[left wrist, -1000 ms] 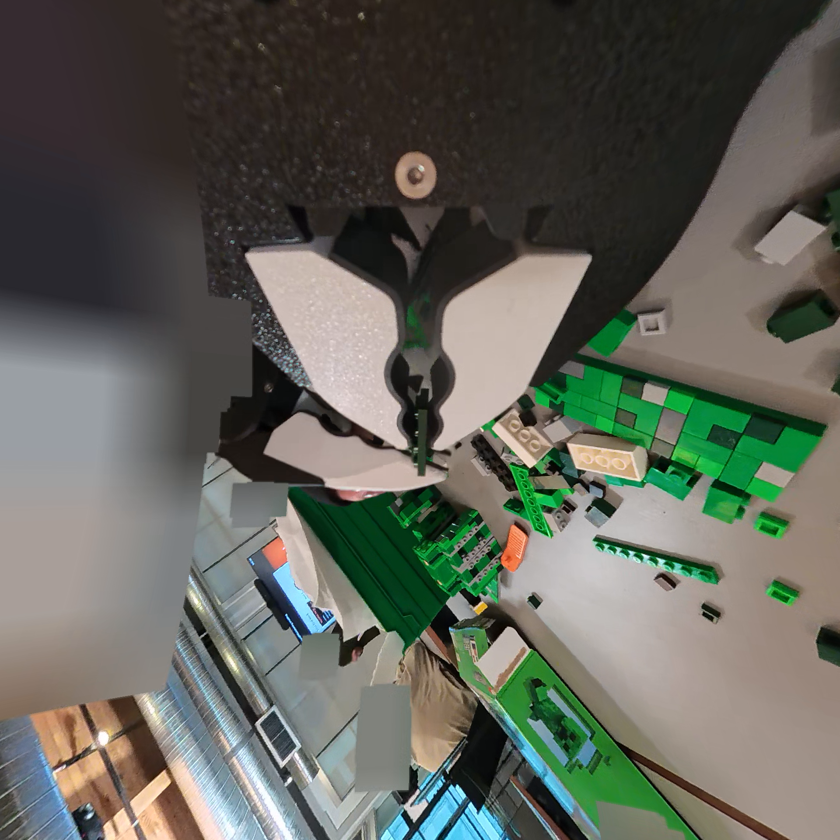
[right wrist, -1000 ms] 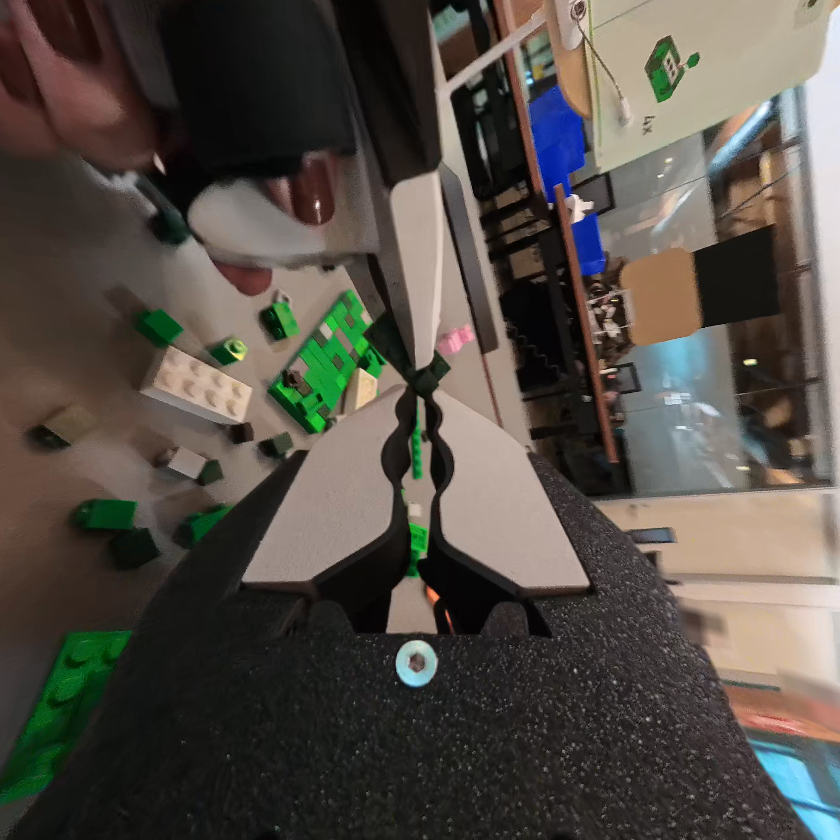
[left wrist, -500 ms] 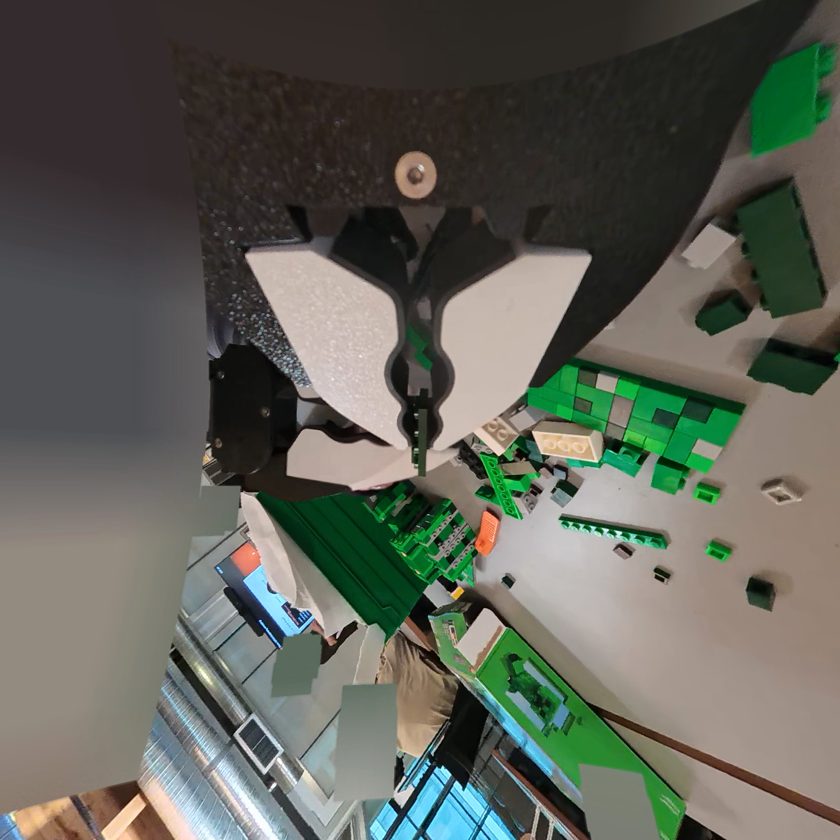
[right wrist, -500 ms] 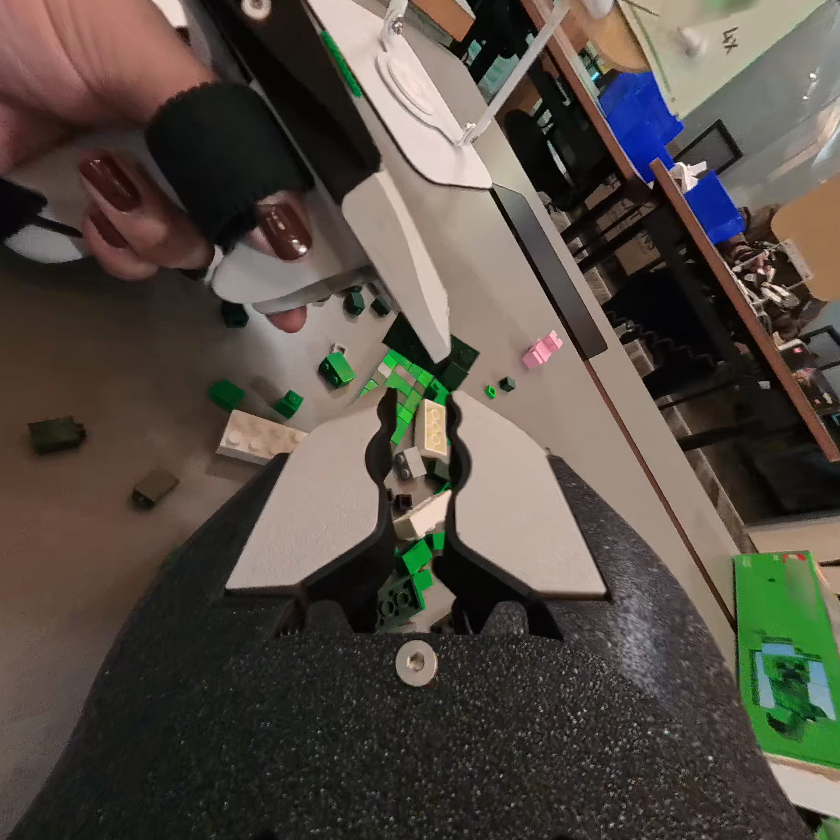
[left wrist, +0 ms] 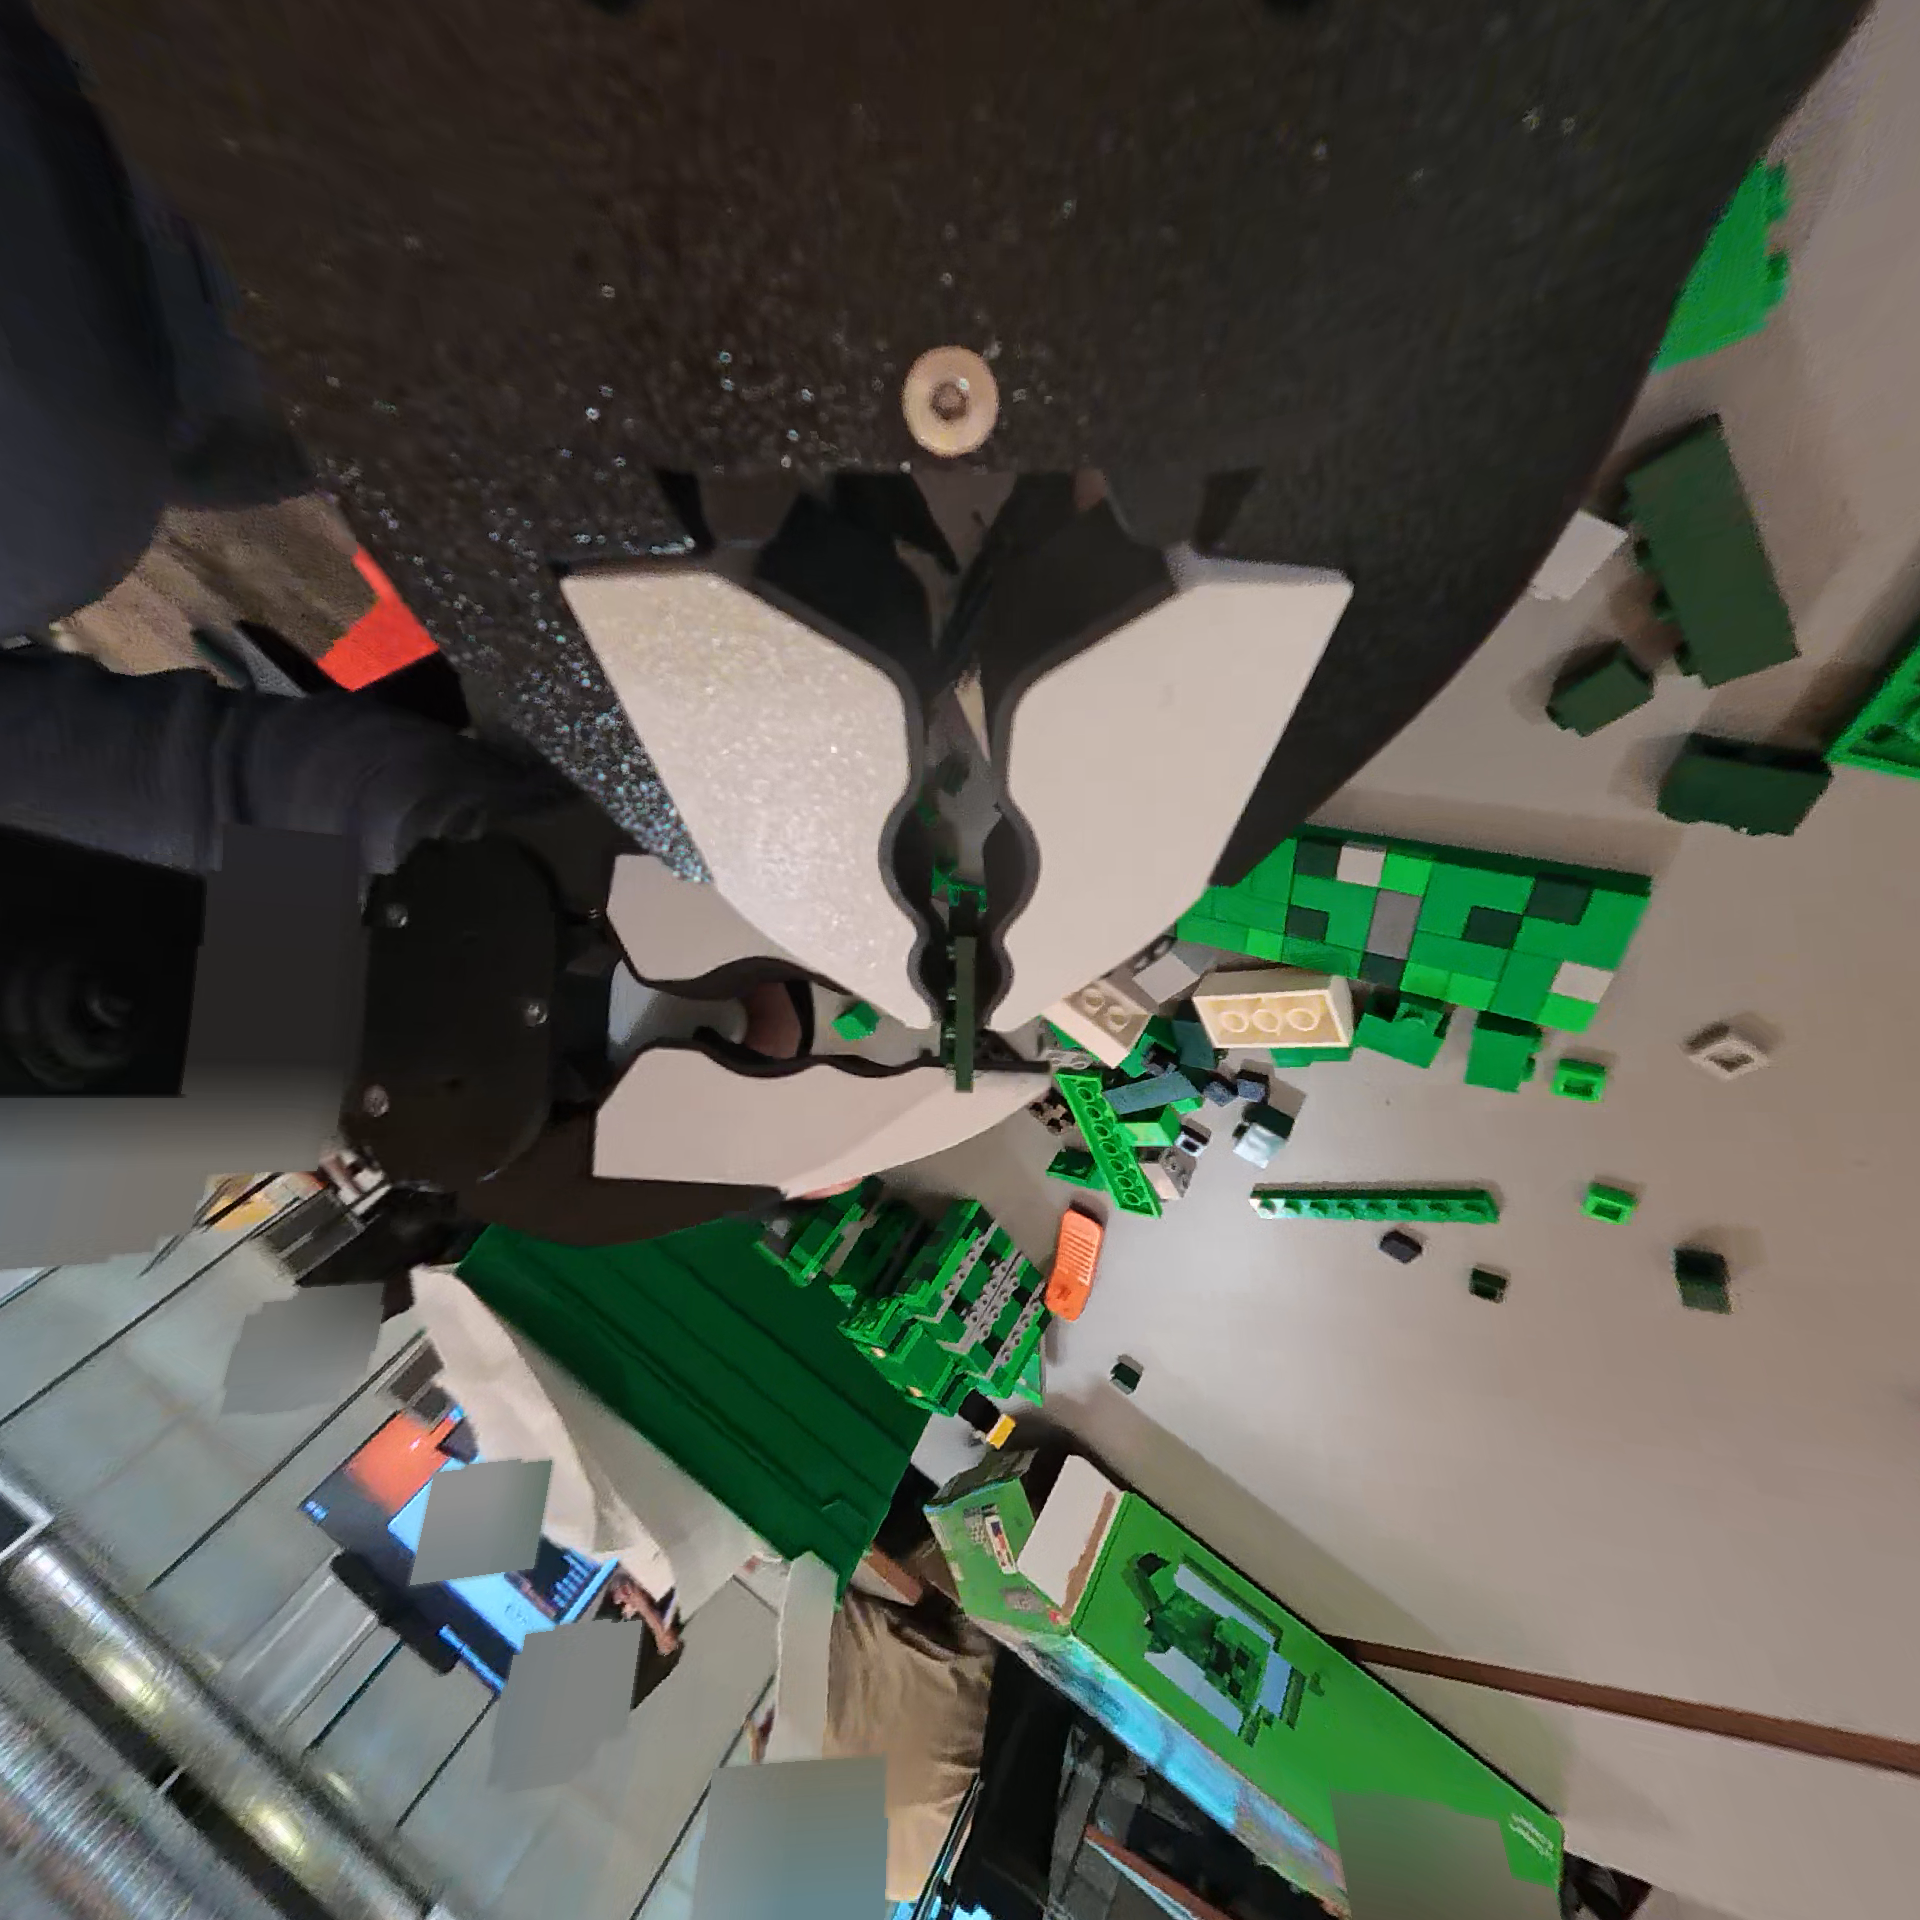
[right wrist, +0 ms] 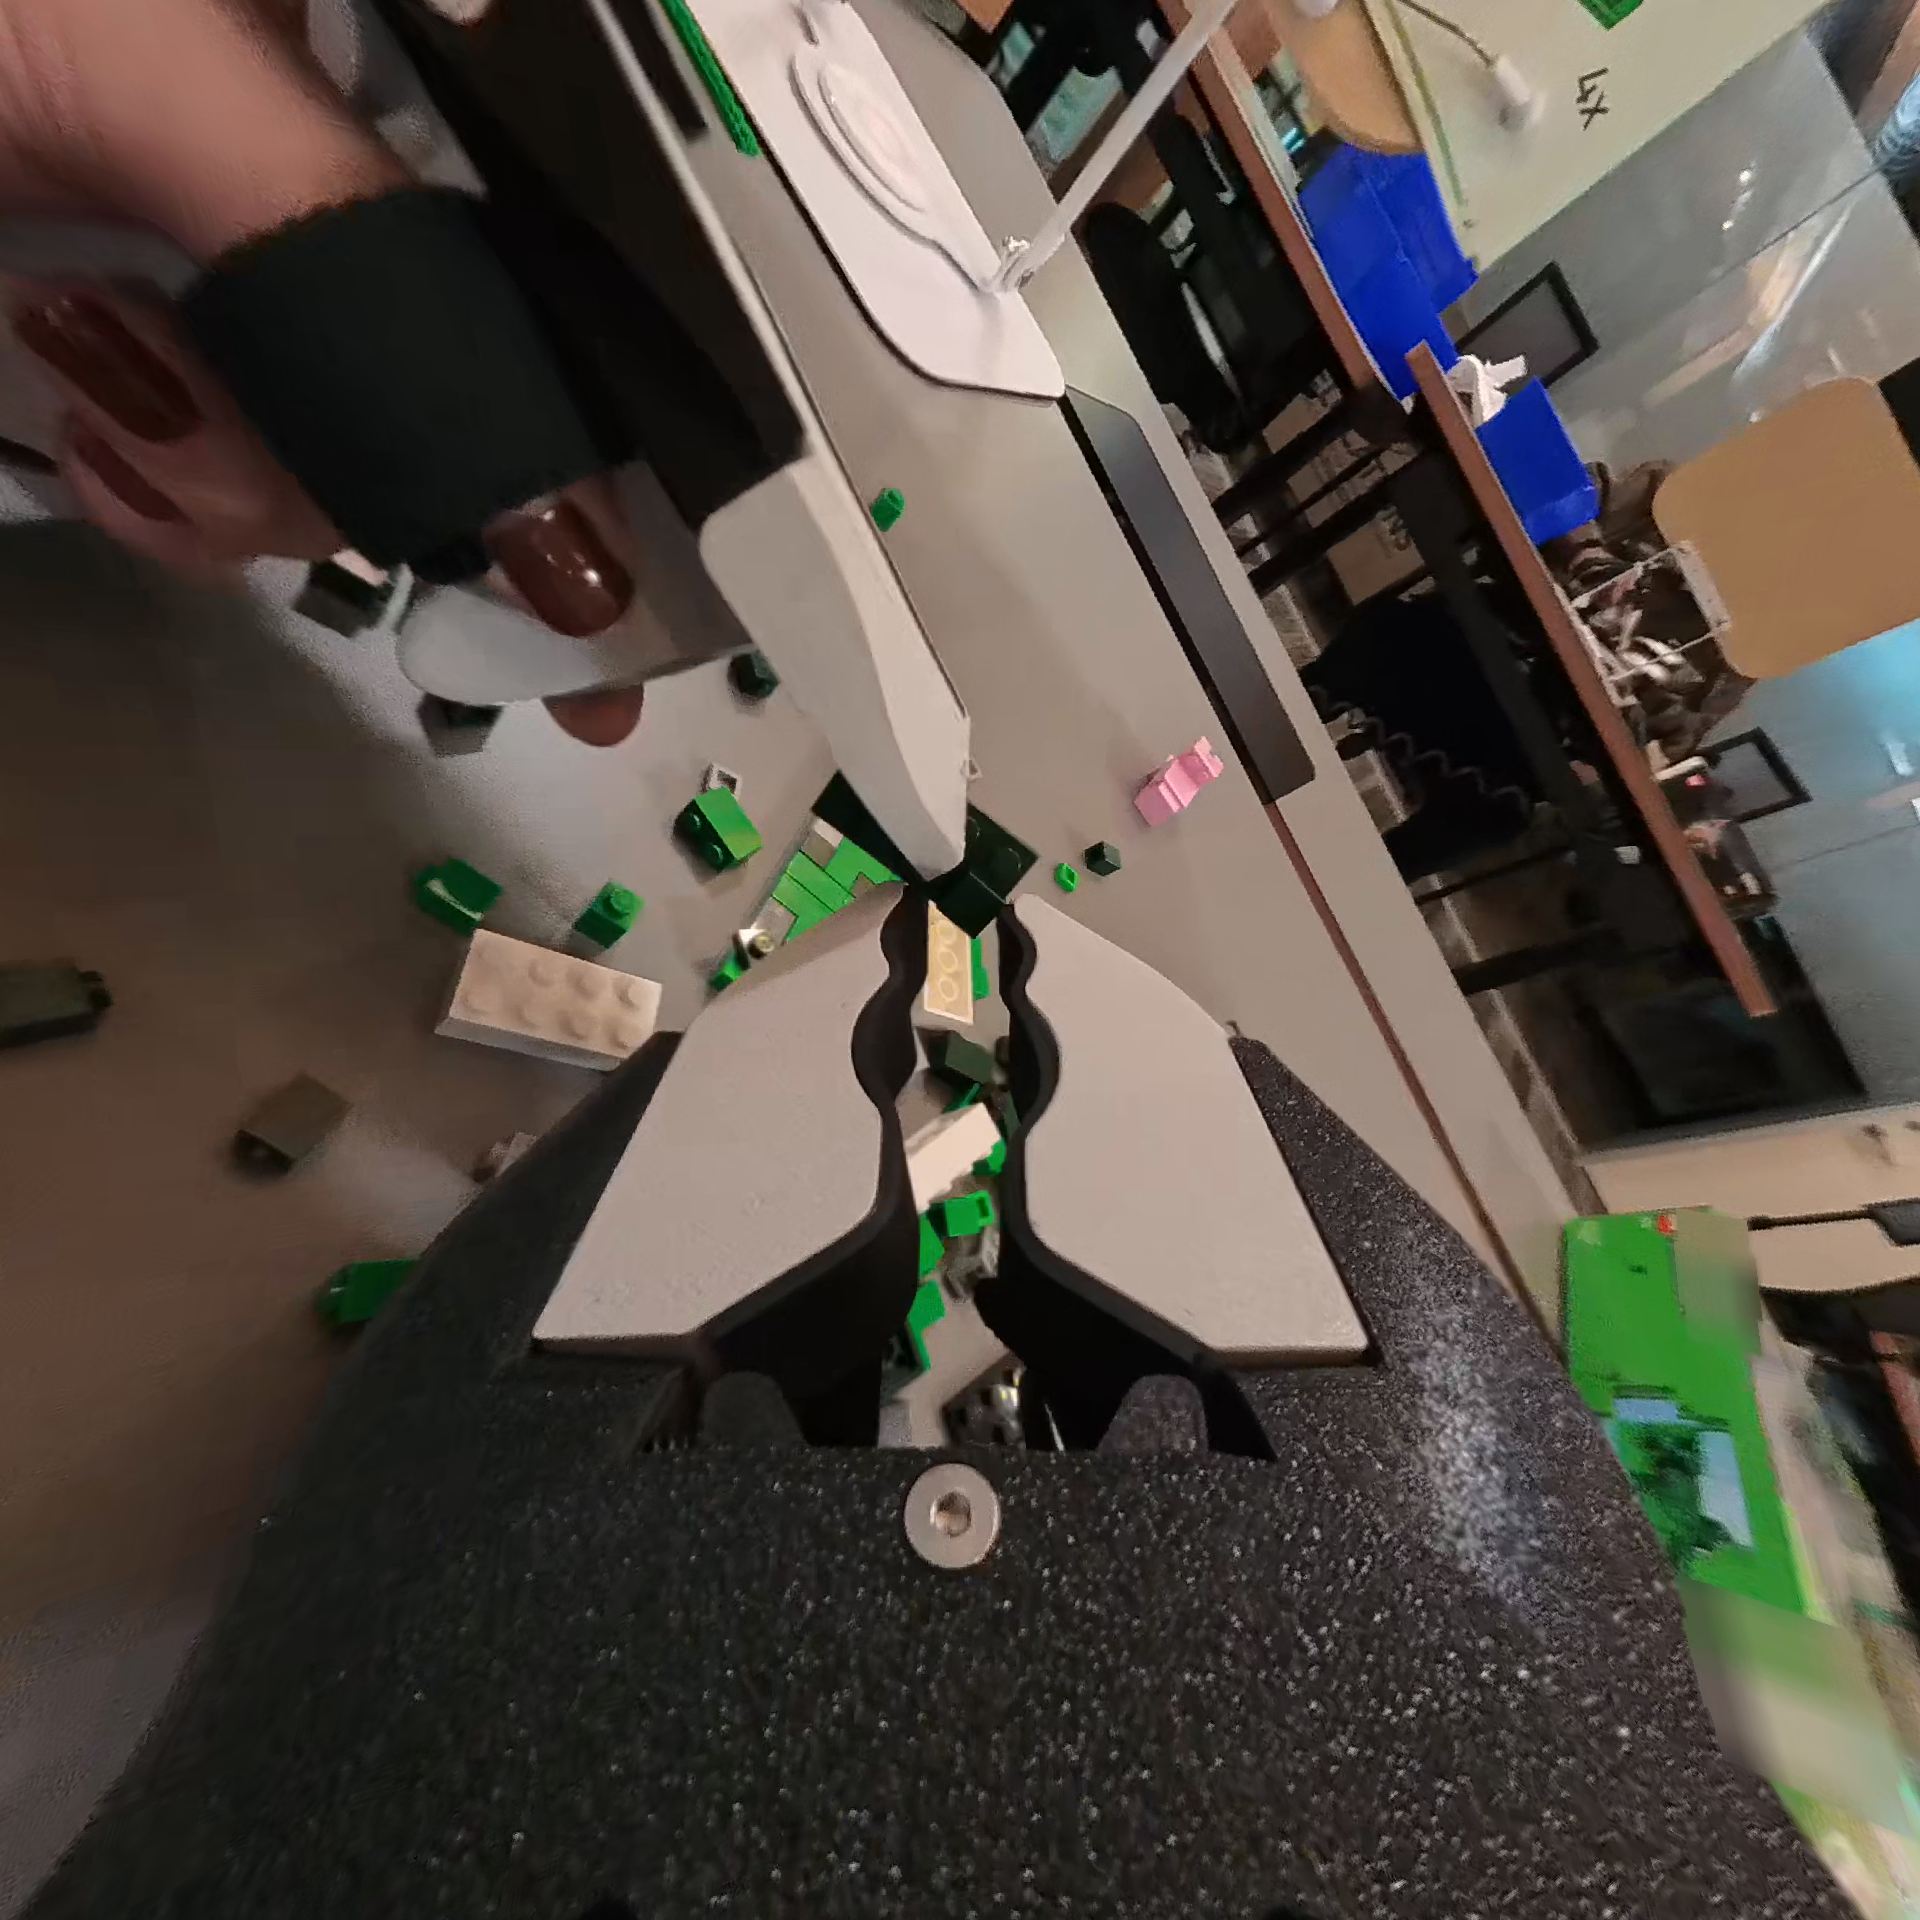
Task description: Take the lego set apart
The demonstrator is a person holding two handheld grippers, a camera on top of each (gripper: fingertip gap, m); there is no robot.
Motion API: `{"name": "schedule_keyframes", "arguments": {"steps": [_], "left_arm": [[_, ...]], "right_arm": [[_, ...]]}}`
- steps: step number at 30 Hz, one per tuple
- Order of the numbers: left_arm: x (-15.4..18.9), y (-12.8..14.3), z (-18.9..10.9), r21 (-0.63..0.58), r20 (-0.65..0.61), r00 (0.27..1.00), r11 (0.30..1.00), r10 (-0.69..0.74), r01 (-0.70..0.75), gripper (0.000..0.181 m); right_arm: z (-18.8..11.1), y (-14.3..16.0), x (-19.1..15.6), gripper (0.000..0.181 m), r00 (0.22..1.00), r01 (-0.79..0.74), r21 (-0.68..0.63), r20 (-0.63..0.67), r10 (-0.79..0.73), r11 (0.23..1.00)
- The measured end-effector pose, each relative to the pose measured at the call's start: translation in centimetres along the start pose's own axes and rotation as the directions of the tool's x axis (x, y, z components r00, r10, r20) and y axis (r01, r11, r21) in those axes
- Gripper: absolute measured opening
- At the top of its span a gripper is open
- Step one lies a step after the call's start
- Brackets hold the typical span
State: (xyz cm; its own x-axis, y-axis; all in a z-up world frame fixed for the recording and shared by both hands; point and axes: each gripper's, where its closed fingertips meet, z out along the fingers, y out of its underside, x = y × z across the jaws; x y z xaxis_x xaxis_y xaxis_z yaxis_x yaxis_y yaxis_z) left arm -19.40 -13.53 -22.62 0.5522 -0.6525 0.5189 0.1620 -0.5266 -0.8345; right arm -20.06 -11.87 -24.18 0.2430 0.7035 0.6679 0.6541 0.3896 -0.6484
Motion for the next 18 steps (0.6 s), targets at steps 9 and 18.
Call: {"name": "schedule_keyframes", "arguments": {"steps": [9,18], "left_arm": [[-0.1,0.1,0.1,0.005,0.005,1.000,1.000,-0.013,0.013,0.003],[-0.2,-0.5,-0.4,0.064,-0.045,0.988,0.986,-0.150,0.153,0.004]], "right_arm": [[-0.1,0.5,0.6,0.007,0.966,0.215,-0.110,-0.120,-0.227,0.970],[-0.1,-0.1,1.6,0.000,0.850,0.427,-0.180,-0.255,-0.461,0.886]]}}
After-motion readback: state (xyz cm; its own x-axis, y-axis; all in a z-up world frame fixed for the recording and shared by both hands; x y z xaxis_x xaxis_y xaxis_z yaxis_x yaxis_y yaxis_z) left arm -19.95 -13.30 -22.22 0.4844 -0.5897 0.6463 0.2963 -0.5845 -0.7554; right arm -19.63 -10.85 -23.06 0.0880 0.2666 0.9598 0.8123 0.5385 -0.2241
